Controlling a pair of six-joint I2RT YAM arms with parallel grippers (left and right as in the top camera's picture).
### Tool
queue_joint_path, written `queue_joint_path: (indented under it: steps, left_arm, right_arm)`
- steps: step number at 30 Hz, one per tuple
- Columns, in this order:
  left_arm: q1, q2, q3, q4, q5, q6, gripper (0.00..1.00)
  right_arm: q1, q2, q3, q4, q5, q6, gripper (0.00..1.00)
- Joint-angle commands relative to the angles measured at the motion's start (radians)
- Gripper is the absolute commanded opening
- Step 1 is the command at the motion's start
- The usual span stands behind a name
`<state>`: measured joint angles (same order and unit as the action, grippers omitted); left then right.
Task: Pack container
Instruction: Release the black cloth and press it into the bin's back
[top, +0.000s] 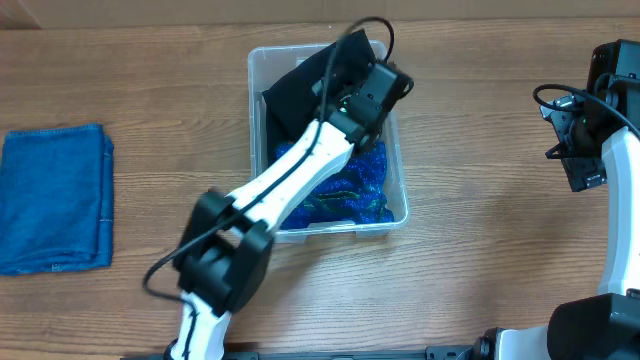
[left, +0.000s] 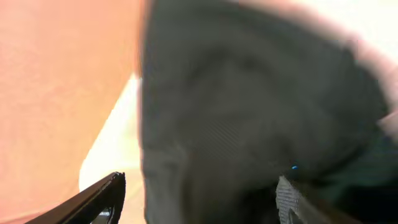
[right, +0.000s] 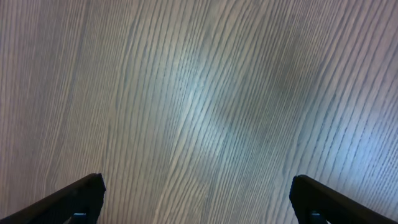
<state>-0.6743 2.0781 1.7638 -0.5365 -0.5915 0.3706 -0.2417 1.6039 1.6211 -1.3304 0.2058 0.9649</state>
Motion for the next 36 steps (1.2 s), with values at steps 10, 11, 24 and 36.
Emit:
queue_joint_path:
  steps: [10,11,24,36]
  left_arm:
    - [0.171,-0.118,0.026,0.114,0.421,-0.463,0.04]
    - [0.182,-0.097,0.026,0.106,0.446,-0.473,0.04]
    - [0.190,0.066,0.025,0.011,0.507,-0.559,0.04]
    - [0.190,0.093,0.025,-0.230,0.592,-0.549,0.04]
  right_arm:
    - [-0.002,-0.003,0.001,0.002,0.002,0.005,1.00]
    - [-0.002,-0.003,0.001,0.002,0.003,0.005,1.00]
    - [-0.002,-0.003,0.001,0.002,0.002,0.005,1.00]
    - [-0.002,-0.003,0.001,0.002,0.003,0.005,1.00]
